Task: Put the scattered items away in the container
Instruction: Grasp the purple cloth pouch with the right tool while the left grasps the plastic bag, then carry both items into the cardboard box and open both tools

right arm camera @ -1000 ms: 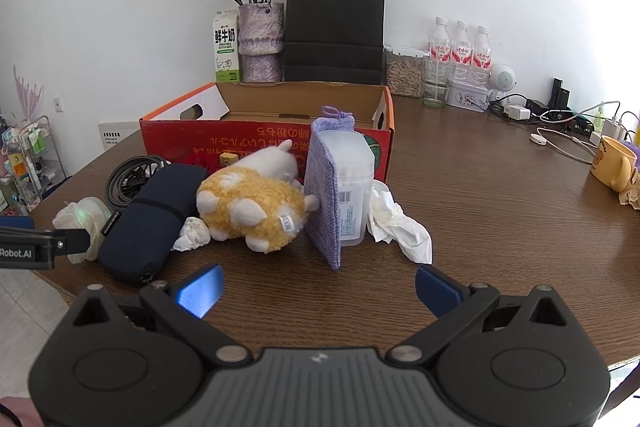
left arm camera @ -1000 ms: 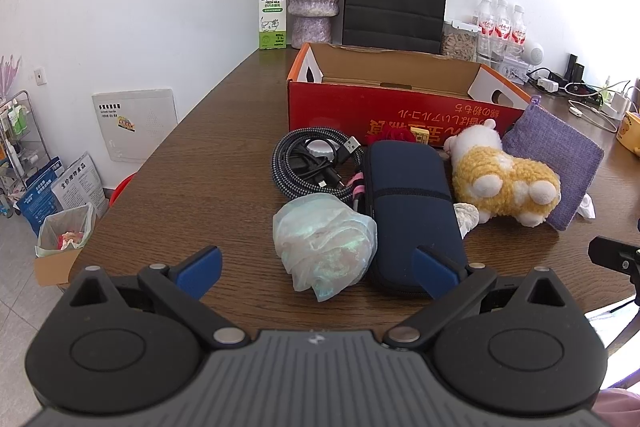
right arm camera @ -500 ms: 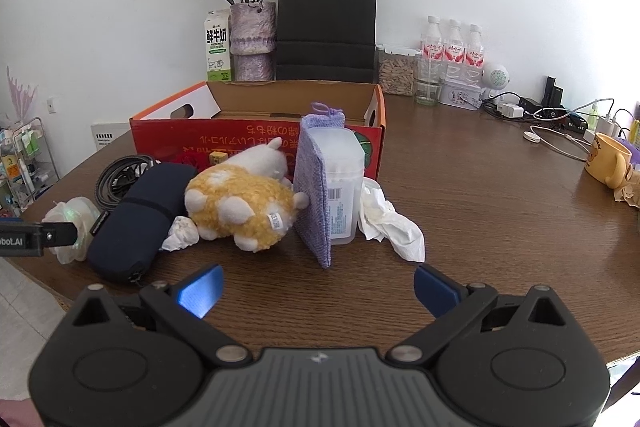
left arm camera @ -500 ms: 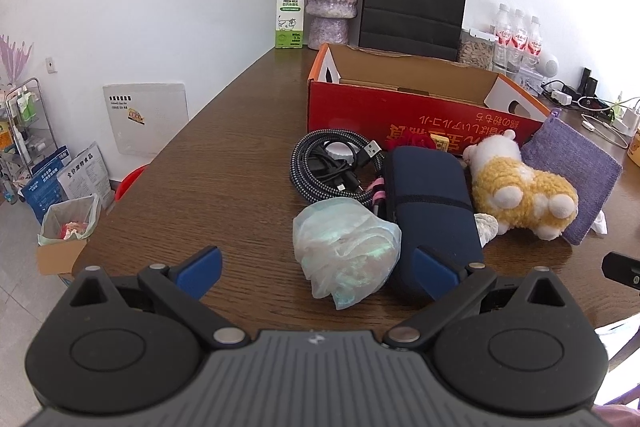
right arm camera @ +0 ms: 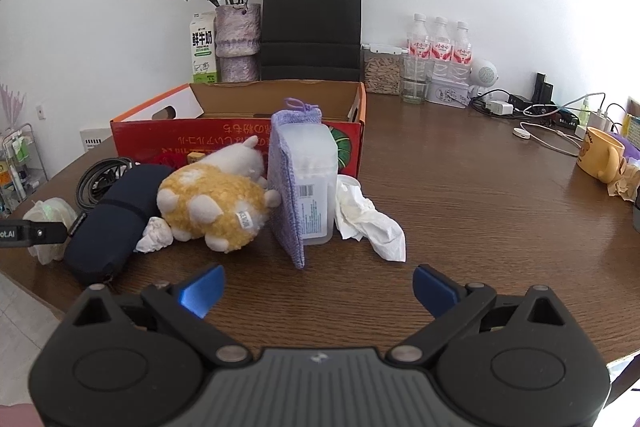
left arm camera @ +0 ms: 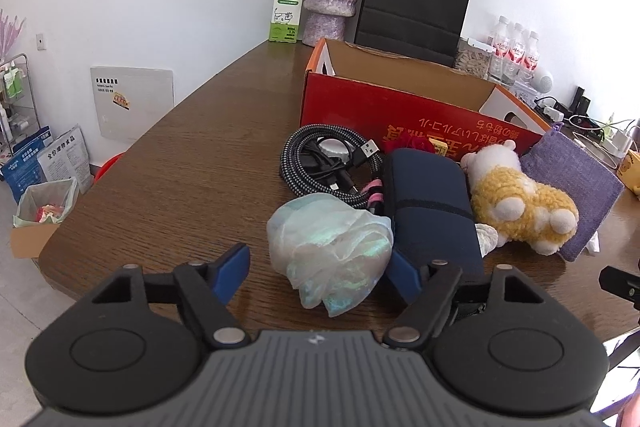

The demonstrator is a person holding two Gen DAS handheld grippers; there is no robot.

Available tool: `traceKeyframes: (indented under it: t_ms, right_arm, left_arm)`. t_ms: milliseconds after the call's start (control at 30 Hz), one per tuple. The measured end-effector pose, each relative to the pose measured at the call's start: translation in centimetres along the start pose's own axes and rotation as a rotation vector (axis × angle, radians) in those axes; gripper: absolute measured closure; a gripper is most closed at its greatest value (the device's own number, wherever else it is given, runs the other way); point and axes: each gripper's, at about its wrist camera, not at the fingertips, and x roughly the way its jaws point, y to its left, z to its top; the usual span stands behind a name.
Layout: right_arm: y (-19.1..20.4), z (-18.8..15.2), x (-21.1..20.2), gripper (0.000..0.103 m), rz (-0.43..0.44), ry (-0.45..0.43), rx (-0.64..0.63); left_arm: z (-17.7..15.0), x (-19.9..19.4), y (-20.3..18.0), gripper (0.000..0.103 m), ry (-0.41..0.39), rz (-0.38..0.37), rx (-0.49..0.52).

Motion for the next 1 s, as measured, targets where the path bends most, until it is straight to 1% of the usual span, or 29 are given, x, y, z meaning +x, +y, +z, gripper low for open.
traceKeyframes:
  t_ms: [67, 100, 167, 200, 233, 300, 367, 433, 467, 500, 567, 600, 633, 667, 867, 1000]
  right_arm:
    - [0.0, 0.0, 0.1, 0.008, 0.006, -0.008, -0.001]
    - [0.1, 0.1, 0.2, 0.012, 0.011, -0.013, -0.004]
    - [0.3, 0.5, 0.4, 0.015, 0.021, -0.027, -0.012]
    - [0.4, 0.7, 0.4, 0.018, 0.027, -0.038, -0.013]
    - [0.5, 0.9, 0.5, 0.025, 0.035, -0.049, -0.015]
    - [0.6, 1.3, 0.7, 0.033, 0.050, -0.062, -0.019]
    - [0.6, 2.0, 1.2, 0.039, 0.058, -0.072, -0.022]
    - [0.7, 2.4, 1.6, 0.052, 0.061, -0.080, -0.020]
    - [0.6, 2.7, 1.8, 0.054, 0.066, -0.084, -0.015]
    - [0.6, 2.9, 2.1, 0.059, 0.071, -0.087, -0.010]
    - [0.6, 3.4, 2.5, 0.077, 0.083, -0.093, -0.003]
    - [0.6, 3.5, 2.6, 0.100, 0.090, -0.094, -0.002]
    - [0.5, 3.6, 2.6, 0.101, 0.100, -0.095, 0.006]
    - [0.4, 3.6, 2.5, 0.101, 0.109, -0.104, 0.012]
    - [0.6, 3.8, 1.4, 0.101, 0.121, -0.161, -0.010]
    - [0.6, 4.3, 0.9, 0.101, 0.137, -0.199, -0.019]
  left_arm:
    - [0.1, 0.3, 0.0, 0.029, 0.001, 0.000, 0.001]
    - [0.2, 0.5, 0.0, 0.029, 0.000, 0.002, 0.000]
    - [0.3, 0.7, -0.1, 0.029, -0.002, 0.004, -0.006]
    - [0.4, 0.8, -0.1, 0.029, -0.003, 0.005, -0.007]
    - [0.5, 0.8, -0.1, 0.029, -0.005, 0.004, -0.006]
    - [0.5, 0.9, -0.2, 0.029, -0.007, 0.007, 0.000]
    - [0.6, 1.1, -0.4, 0.032, -0.006, 0.005, 0.002]
    - [0.7, 1.3, -0.4, 0.037, -0.004, 0.001, 0.005]
    - [0.7, 1.3, -0.5, 0.040, -0.004, -0.001, 0.005]
    - [0.8, 1.3, -0.5, 0.042, -0.004, -0.005, 0.007]
    - [0.8, 1.3, -0.5, 0.052, -0.005, -0.017, 0.007]
    - [0.8, 1.2, -0.5, 0.054, -0.007, -0.026, 0.004]
    - [0.9, 1.1, -0.4, 0.057, -0.008, -0.040, 0.002]
    - [0.9, 1.0, -0.4, 0.058, -0.012, -0.049, -0.001]
    - [1.1, 0.7, -0.1, 0.061, -0.023, -0.041, -0.010]
    - [1.7, 0.1, -0.4, 0.062, -0.050, -0.047, -0.003]
